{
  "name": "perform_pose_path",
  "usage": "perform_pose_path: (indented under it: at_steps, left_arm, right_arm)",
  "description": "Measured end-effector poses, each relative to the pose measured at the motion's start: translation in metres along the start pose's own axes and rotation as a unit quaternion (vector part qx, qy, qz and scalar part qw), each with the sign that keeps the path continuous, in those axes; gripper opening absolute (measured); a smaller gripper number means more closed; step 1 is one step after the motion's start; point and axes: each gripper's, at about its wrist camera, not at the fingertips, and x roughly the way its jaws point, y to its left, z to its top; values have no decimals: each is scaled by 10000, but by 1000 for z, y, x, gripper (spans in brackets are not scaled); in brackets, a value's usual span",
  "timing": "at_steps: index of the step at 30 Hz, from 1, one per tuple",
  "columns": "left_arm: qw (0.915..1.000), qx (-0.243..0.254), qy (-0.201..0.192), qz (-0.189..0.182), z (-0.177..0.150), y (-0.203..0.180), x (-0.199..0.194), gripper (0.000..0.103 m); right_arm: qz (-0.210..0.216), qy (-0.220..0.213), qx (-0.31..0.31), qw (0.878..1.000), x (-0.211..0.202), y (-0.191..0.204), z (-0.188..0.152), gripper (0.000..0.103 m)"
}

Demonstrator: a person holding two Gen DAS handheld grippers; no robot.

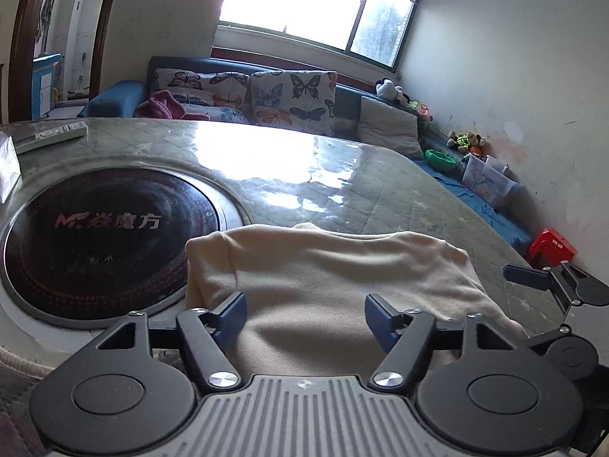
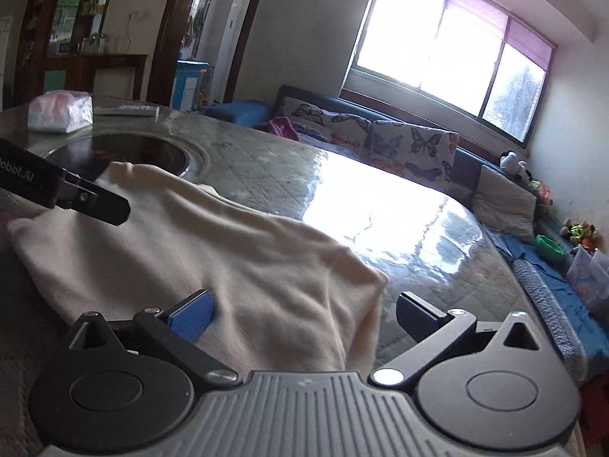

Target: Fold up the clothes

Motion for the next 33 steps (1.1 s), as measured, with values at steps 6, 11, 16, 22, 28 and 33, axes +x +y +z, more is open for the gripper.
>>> perform_pose_path:
  at_steps: [6,11,16,22,28,33]
  left_arm:
    - [9997,-152,143,116,-5,3,4,103]
    - [9999,-52,44,75,-7,3,-5,103]
    - [9998,-122,10,162,-5,10,-15,103]
    - [9996,-185,70,216,-1,16,-20,103]
    - [9986,191,281,395,-1,7,-11,103]
    - [9969,338,518,488,-7,5,-3,103]
  right_arm:
    - [-203,146,320,9992,-10,-17,-9,103]
    - [-410,102,774,9961,-21,-33,-11,103]
    - [-844,244,980,9913,-20,-44,-18,103]
    - [-1228,328,1127,9855,-27,-55,-23,103]
    - [-900,228,1232,9880,-17,-46,-4,103]
    - [-1001,423,1038,9886,6,-36,-3,103]
